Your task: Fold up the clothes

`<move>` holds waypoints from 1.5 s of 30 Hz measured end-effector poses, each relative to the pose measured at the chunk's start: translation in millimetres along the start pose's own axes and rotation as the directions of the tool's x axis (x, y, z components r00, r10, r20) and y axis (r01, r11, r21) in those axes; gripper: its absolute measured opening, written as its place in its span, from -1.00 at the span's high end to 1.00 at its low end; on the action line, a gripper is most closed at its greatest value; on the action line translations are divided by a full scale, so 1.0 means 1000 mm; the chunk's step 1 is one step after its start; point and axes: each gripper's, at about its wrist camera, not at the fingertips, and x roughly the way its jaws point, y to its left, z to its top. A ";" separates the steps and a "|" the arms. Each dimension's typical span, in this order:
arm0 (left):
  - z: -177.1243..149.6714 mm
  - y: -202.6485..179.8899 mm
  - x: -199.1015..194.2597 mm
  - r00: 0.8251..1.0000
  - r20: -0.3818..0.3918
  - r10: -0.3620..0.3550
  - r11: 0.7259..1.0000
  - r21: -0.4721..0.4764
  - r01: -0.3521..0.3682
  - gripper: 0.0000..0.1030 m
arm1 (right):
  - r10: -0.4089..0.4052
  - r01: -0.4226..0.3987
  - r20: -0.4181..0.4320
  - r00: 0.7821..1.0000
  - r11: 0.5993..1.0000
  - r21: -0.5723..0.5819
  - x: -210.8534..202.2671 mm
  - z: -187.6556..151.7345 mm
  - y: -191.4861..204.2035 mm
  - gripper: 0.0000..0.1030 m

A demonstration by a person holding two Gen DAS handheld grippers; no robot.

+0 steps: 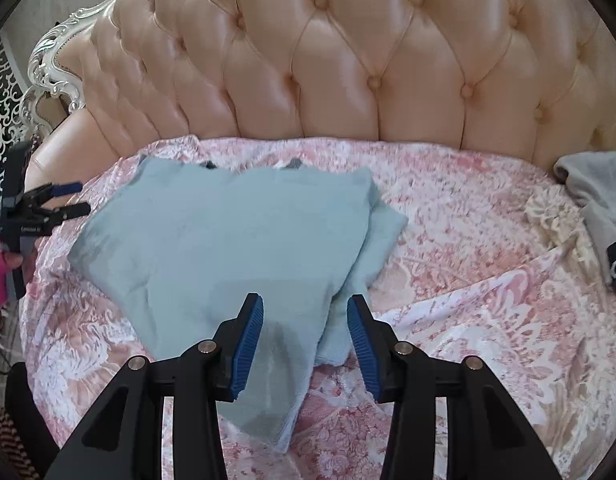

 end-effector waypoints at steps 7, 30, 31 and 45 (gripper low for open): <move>-0.001 -0.004 0.002 1.000 -0.006 -0.016 1.000 -0.006 0.016 -1.00 | 0.036 -0.031 -0.078 0.996 0.998 0.062 0.025 -0.002 -0.005 0.63; 0.027 -0.044 0.068 0.989 -0.140 -0.040 0.997 0.063 0.049 -1.00 | 0.001 0.006 -0.063 0.998 0.995 0.104 0.073 0.052 -0.036 0.15; 0.027 -0.043 0.071 0.988 -0.149 -0.043 0.997 0.058 0.052 -1.00 | -0.007 0.012 -0.059 0.998 0.996 0.087 0.074 0.053 -0.033 0.20; 0.022 -0.040 0.061 0.993 -0.120 -0.024 0.997 0.074 0.033 -1.00 | -0.062 0.056 0.037 0.997 0.989 0.139 0.032 0.053 -0.039 0.95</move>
